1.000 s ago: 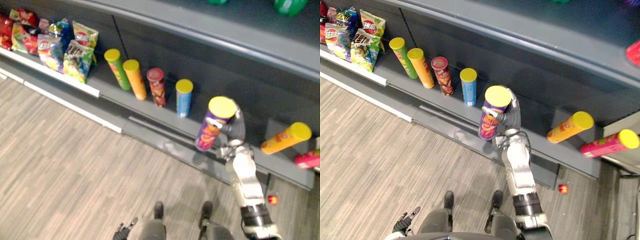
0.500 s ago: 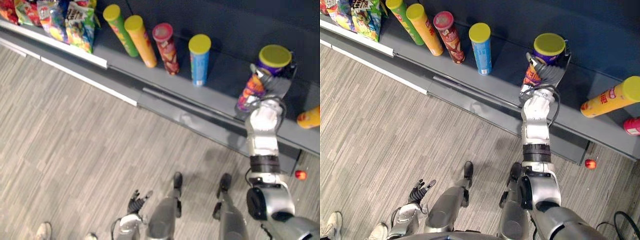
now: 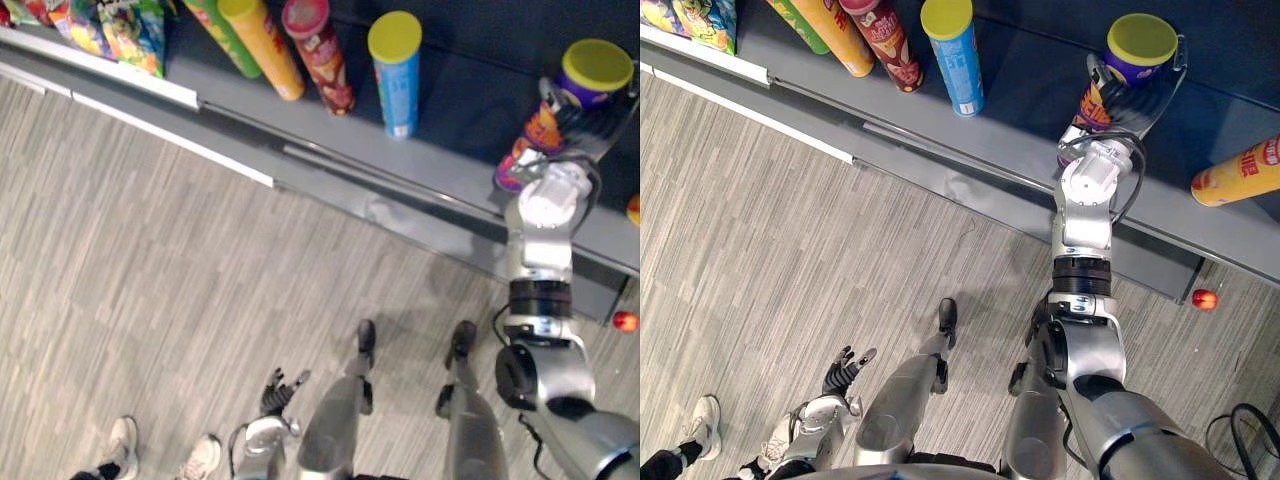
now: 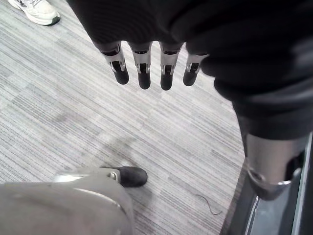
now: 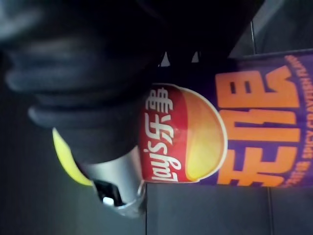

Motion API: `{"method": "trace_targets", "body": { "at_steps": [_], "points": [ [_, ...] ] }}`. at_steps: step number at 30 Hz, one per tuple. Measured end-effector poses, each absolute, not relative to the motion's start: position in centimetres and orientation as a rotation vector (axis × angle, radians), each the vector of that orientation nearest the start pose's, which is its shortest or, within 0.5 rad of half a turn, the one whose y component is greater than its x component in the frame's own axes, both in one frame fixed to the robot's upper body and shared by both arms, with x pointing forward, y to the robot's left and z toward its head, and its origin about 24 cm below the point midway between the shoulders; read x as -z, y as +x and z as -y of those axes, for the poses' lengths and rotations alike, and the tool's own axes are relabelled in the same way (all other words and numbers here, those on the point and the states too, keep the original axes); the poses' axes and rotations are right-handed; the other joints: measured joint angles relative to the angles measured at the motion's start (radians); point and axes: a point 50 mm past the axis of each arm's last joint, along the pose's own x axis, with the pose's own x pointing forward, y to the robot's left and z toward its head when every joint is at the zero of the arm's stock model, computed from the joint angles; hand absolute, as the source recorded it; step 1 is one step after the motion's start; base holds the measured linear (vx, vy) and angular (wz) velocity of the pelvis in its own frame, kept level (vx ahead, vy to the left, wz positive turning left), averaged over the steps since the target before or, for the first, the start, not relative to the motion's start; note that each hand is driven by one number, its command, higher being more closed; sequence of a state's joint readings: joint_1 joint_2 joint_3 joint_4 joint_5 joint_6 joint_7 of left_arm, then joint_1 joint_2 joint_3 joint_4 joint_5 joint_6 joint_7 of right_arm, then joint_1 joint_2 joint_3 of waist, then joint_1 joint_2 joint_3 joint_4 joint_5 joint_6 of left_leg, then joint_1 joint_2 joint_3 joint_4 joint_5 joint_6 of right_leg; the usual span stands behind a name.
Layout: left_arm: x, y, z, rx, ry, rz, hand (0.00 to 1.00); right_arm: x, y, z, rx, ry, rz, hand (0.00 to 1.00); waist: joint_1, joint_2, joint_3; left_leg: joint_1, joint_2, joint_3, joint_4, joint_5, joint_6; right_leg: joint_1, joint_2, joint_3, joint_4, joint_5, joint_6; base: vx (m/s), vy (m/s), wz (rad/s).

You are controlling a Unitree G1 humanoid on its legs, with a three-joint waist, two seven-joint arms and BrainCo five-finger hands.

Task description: Put the gum and the chips on the shelf.

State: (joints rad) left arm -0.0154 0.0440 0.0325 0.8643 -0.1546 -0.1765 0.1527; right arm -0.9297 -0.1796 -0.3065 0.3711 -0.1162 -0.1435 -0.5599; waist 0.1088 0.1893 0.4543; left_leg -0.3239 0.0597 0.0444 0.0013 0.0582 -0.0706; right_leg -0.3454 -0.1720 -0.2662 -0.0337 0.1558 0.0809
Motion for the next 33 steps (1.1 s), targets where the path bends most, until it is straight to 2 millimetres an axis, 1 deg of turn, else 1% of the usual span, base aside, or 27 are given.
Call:
{"method": "trace_targets", "body": {
  "at_steps": [1, 2, 3, 6, 7, 10, 15, 21, 23, 24, 29, 30, 32, 33],
  "points": [
    [11.5, 18.2, -17.9, -0.265, -0.055, -0.656, 0.00, -27.2, 35.6, 20.7, 0.668, 0.076, 0.729, 1.00, 0.007, 0.002, 0.001, -0.015, 0.000, 0.001, -0.001, 0.003, -0.001, -0.017, 0.000, 0.001, 0.000, 0.003, -0.001, 0.00, 0.000, 0.00],
    [11.3, 18.6, -17.7, -0.256, -0.054, -0.642, 0.00, -27.7, 35.6, 20.6, 0.667, 0.081, 0.742, 1.00, 0.009, 0.010, 0.009, -0.026, 0.000, -0.001, -0.002, 0.008, -0.002, -0.025, 0.000, -0.002, 0.000, 0.005, -0.003, 0.01, -0.007, 0.03],
    [11.2, 18.8, -17.6, -0.251, -0.056, -0.633, 0.00, -27.9, 35.5, 20.7, 0.669, 0.080, 0.747, 1.00, 0.011, 0.013, 0.013, -0.027, 0.000, -0.001, -0.004, 0.010, -0.002, -0.027, 0.000, -0.002, 0.000, 0.005, -0.003, 0.01, -0.008, 0.05],
    [10.8, 19.4, -17.4, -0.251, -0.085, -0.607, 0.00, -28.2, 35.4, 20.7, 0.682, 0.088, 0.761, 1.00, 0.032, 0.017, 0.014, -0.042, 0.000, -0.001, -0.017, 0.022, -0.004, -0.048, 0.000, -0.003, 0.000, 0.007, -0.004, 0.01, -0.002, 0.01],
    [10.7, 19.5, -17.4, -0.250, -0.085, -0.602, 0.00, -28.7, 35.4, 20.6, 0.687, 0.099, 0.774, 1.00, 0.033, 0.021, 0.016, -0.044, -0.001, -0.003, -0.022, 0.026, -0.004, -0.050, -0.001, -0.005, 0.000, 0.007, -0.004, 0.03, -0.004, 0.05],
    [10.7, 19.5, -17.3, -0.247, -0.084, -0.600, 0.00, -29.4, 35.3, 20.4, 0.686, 0.111, 0.792, 1.00, 0.036, 0.027, 0.019, -0.044, -0.004, -0.005, -0.033, 0.031, -0.002, -0.054, -0.003, -0.008, 0.000, 0.007, -0.004, 0.02, 0.002, 0.03],
    [10.7, 19.5, -17.2, -0.244, -0.084, -0.599, 0.00, -29.8, 35.3, 20.1, 0.681, 0.126, 0.813, 1.00, 0.039, 0.029, 0.019, -0.058, -0.005, -0.003, -0.034, 0.033, -0.004, -0.071, -0.004, -0.006, 0.001, 0.007, -0.004, 0.00, 0.000, 0.00],
    [10.6, 19.6, -17.0, -0.237, -0.091, -0.592, 0.00, -29.7, 35.3, 19.7, 0.666, 0.121, 0.824, 1.00, 0.041, 0.031, 0.021, -0.059, -0.004, 0.000, -0.034, 0.034, -0.005, -0.075, -0.004, -0.005, 0.003, 0.007, -0.004, 0.00, 0.000, 0.00],
    [10.5, 19.7, -16.8, -0.242, -0.114, -0.587, 0.00, -29.7, 35.4, 19.4, 0.651, 0.110, 0.830, 1.00, 0.041, 0.032, 0.021, -0.061, -0.005, 0.001, -0.039, 0.041, -0.016, -0.083, -0.006, -0.003, 0.008, 0.006, -0.004, 0.00, -0.003, -0.02],
    [10.5, 19.7, -16.8, -0.240, -0.115, -0.584, 0.00, -29.7, 35.4, 19.2, 0.640, 0.104, 0.835, 1.00, 0.041, 0.032, 0.021, -0.061, -0.004, 0.002, -0.044, 0.044, -0.015, -0.088, -0.005, -0.002, 0.012, 0.006, -0.004, 0.00, 0.000, 0.00],
    [10.3, 19.9, -16.3, -0.223, -0.122, -0.574, 0.00, -28.8, 35.6, 19.0, 0.599, 0.051, 0.836, 1.00, 0.041, 0.033, 0.021, -0.059, -0.004, 0.004, -0.050, 0.051, -0.010, -0.093, -0.007, 0.001, 0.021, 0.006, -0.004, 0.00, 0.000, 0.00],
    [10.3, 19.9, -16.3, -0.221, -0.124, -0.570, 0.00, -28.8, 35.6, 19.0, 0.588, 0.035, 0.836, 0.00, 0.040, 0.033, 0.021, -0.059, -0.004, 0.004, -0.051, 0.051, -0.010, -0.094, -0.007, 0.001, 0.022, 0.006, -0.004, 0.00, 0.000, 0.00],
    [10.0, 20.1, -16.2, -0.213, -0.133, -0.556, 0.00, -28.3, 35.9, 19.0, 0.567, -0.003, 0.811, 0.00, 0.043, 0.033, 0.021, -0.060, -0.004, 0.009, -0.054, 0.052, -0.008, -0.105, -0.009, 0.006, 0.032, 0.005, -0.004, -0.02, -0.001, -0.07],
    [10.0, 20.2, -16.2, -0.213, -0.158, -0.552, 0.00, -27.5, 36.3, 19.2, 0.566, -0.016, 0.771, 0.00, 0.043, 0.033, 0.021, -0.060, -0.004, 0.010, -0.055, 0.053, -0.008, -0.108, -0.009, 0.008, 0.034, 0.005, -0.005, -0.01, -0.003, -0.07]
  ]
}}
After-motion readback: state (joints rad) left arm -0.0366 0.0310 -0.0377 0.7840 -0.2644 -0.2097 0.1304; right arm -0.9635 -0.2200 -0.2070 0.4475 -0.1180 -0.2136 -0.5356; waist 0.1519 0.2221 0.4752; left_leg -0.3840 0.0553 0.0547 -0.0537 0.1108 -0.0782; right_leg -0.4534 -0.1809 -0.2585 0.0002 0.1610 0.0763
